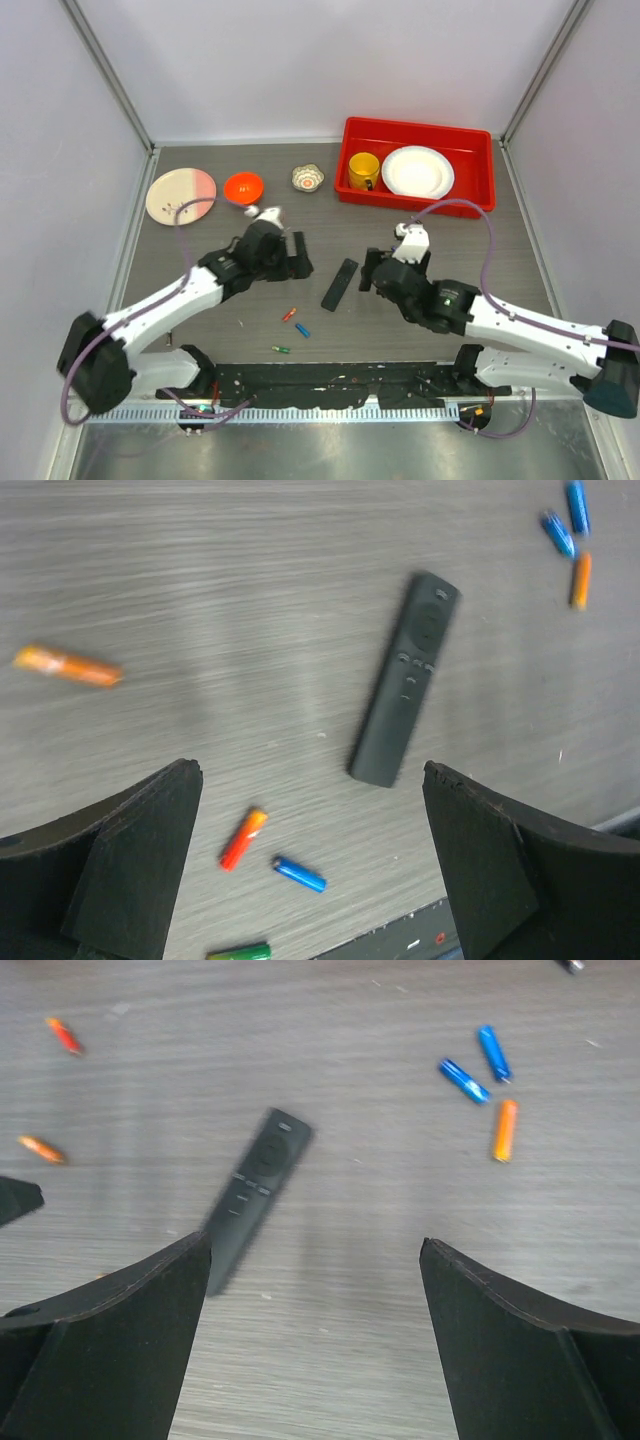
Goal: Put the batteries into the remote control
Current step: Place the remote control at the center of the board, then pick up the remote control from the center of the board.
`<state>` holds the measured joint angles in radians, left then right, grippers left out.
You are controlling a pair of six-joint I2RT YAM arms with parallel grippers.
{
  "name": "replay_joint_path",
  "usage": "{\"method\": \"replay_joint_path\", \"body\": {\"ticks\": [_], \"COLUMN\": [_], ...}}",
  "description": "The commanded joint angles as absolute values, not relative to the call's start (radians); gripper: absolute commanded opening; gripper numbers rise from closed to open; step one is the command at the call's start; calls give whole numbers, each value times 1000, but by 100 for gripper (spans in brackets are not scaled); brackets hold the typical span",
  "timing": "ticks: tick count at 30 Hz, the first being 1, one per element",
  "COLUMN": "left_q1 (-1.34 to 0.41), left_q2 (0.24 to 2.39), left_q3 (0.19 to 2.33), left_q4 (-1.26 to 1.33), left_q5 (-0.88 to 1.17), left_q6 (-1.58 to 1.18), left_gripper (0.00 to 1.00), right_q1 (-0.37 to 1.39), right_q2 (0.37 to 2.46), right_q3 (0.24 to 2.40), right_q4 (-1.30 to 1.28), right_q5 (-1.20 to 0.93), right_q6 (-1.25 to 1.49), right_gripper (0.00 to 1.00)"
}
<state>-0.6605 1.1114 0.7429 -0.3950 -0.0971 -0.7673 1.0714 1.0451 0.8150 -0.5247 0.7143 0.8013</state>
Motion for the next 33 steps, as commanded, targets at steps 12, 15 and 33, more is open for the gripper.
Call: {"method": "replay_joint_path", "body": {"ticks": [12,15,33], "left_q1": [-822,-825,-885], "left_q2": [1707,1788,1968], "left_q3": [1237,1296,1345], "left_q4": [-451,-480,-433], "left_q5": [57,92,44], "left_q6": [-243,-224,-215], "left_gripper": [84,79,77], "right_q1": [1075,1075,1075], "right_q2": [606,595,560], "right_q3": [581,597,578], "right_q4": [-420,-454,-502], "right_q5": [604,598,632], "right_q6": [690,681,721], "right_gripper": [95,95,95]}}
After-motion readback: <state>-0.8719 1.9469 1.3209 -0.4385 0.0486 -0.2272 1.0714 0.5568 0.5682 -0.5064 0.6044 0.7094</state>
